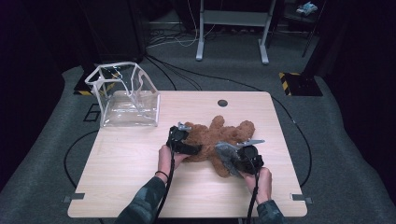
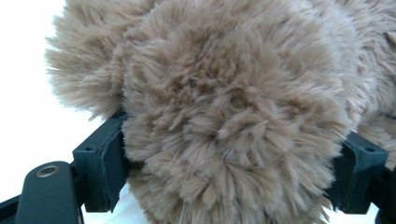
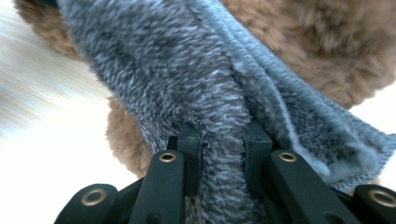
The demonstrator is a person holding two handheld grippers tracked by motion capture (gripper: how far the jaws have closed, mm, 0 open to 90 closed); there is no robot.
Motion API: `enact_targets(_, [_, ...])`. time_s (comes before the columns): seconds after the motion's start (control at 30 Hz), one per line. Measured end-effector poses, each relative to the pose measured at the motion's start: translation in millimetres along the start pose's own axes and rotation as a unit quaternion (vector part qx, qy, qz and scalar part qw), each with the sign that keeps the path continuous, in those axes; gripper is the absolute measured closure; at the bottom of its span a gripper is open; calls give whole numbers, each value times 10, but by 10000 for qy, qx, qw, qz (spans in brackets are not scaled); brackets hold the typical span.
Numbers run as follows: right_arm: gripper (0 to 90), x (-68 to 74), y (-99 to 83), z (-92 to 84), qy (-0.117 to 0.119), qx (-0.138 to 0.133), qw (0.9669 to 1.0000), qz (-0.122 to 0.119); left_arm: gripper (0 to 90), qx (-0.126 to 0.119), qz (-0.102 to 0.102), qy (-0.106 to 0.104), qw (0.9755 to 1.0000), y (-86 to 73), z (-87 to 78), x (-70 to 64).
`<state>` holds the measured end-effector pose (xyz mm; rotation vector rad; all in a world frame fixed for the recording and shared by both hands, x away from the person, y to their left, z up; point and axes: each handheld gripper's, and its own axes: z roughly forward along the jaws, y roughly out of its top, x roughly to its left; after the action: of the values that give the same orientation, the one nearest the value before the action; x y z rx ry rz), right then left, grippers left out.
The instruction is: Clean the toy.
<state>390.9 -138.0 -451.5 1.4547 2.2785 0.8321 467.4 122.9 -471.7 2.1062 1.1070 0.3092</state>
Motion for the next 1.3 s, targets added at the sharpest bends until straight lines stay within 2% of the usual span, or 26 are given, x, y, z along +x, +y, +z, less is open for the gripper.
enact_targets(0.13, [745, 221, 167, -84, 99, -200, 9995, -221, 160, -3, 2, -4, 10000, 1, 4, 5])
enact_targets(0.23, [745, 439, 351, -31, 265, -236, 9985, -428, 160, -9, 32, 24, 10000, 7, 9, 6])
enact_targets(0.3, [745, 585, 425, 59, 236, -114, 9982, -536, 160, -10, 1, 8, 10000, 1, 8, 6])
enact_targets(0.37, [745, 666, 398, 224, 122, 128, 9984, -537, 160, -17, -40, 41, 10000, -1, 11, -3])
enact_targets(0.43, [746, 658, 293, 343, 133, 227, 9988, -419, 160, 10, -26, 53, 10000, 3, 9, -15])
enact_targets(0.5, [747, 632, 191, 351, 207, 205, 9991, -307, 160, 2, 13, 80, 10000, 5, 8, -8])
enact_targets(0.6, [747, 617, 68, 315, 171, 277, 9989, -351, 160, -7, -16, 91, 10000, 5, 8, -10])
enact_targets(0.63, [748, 605, 18, 316, 178, 367, 9984, -386, 160, -2, -6, 89, 10000, 5, 7, -7])
enact_targets(0.73, [749, 538, -188, 372, 256, 587, 9977, -232, 160, -10, -24, 79, 10000, 3, 7, -7])
enact_targets(0.77, [748, 510, -250, 368, 340, 579, 9976, -152, 160, -16, -25, 80, 10000, 4, 7, -9])
enact_targets(0.83, [747, 477, -308, 297, 449, 524, 9975, -145, 160, -4, -14, 61, 10000, 3, 5, -3])
enact_targets(0.97, [746, 442, -239, 19, 558, 44, 9982, -193, 160, -9, 13, 62, 10000, 1, -2, -12])
enact_targets(1.07, [746, 394, -47, -178, 373, -414, 9980, -289, 160, 10, 13, 80, 10000, 4, -4, -18])
enact_targets(1.13, [746, 357, 96, -231, 194, -508, 9980, -313, 160, 15, 19, 82, 10000, 4, -6, -19])
enact_targets(1.17, [746, 346, 149, -229, 73, -545, 9976, -410, 160, 9, 19, 75, 10000, 4, -5, -16])
enact_targets(1.23, [747, 315, 207, -133, -170, -322, 9979, -544, 160, -2, -17, 57, 10000, 2, -1, -15])
enact_targets(1.3, [750, 267, 141, 32, -389, -69, 9974, -607, 160, 38, 37, 47, 10000, 3, -2, -10])
